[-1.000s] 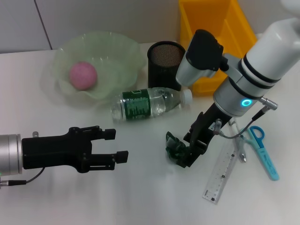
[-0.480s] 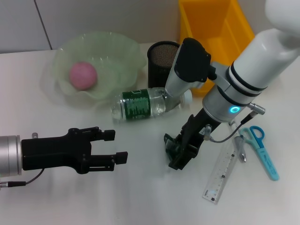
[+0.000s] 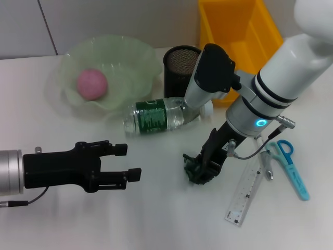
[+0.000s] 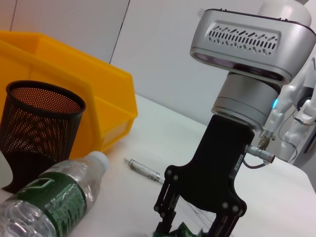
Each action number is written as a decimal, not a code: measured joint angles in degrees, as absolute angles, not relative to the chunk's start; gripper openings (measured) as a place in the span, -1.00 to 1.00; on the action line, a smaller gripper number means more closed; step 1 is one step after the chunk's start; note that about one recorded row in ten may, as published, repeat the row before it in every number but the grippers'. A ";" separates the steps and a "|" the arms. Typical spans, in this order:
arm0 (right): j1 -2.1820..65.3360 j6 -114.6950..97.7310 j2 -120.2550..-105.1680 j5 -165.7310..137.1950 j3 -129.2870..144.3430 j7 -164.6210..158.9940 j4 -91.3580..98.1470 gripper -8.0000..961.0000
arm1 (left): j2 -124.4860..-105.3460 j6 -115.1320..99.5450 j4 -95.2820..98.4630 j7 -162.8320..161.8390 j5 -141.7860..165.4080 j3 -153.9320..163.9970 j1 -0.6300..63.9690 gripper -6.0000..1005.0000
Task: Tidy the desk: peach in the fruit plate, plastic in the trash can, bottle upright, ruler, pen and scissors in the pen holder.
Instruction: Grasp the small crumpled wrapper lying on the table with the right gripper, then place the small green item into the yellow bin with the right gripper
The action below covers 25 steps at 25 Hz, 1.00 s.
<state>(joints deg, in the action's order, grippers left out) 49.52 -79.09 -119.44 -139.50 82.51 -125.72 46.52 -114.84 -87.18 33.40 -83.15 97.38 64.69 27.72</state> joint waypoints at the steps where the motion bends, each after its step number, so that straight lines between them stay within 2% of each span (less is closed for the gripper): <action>1: 49.45 -79.13 -119.42 -139.49 82.43 -125.73 46.58 0.37 | -114.83 -87.18 33.40 -83.14 97.38 64.68 27.76 0.64; 2: 49.34 -79.22 -119.41 -139.48 82.29 -125.76 46.76 0.22 | -114.83 -87.19 33.39 -83.12 97.38 64.69 27.77 0.64; 7: 48.76 -80.93 -119.24 -139.41 79.84 -126.08 48.52 -0.19 | -114.63 -87.18 33.41 -83.09 97.38 64.68 27.91 0.64; 14: 45.74 -89.67 -118.93 -139.33 60.83 -126.64 61.38 -0.30 | -114.61 -87.18 33.43 -82.72 97.37 64.68 28.01 0.64; 18: 44.67 -87.88 -118.75 -139.33 50.19 -127.56 66.87 -0.34 | -114.65 -87.19 33.40 -82.64 97.37 64.71 28.12 0.64; 25: 44.51 -69.51 -116.66 -139.70 43.70 -129.77 60.88 -0.42 | -114.69 -87.23 33.39 -82.62 97.38 65.12 28.55 0.64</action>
<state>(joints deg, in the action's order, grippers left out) 44.51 -69.51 -116.66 -139.70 43.70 -129.77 60.88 -114.69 -87.23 33.39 -82.61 97.38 65.12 28.55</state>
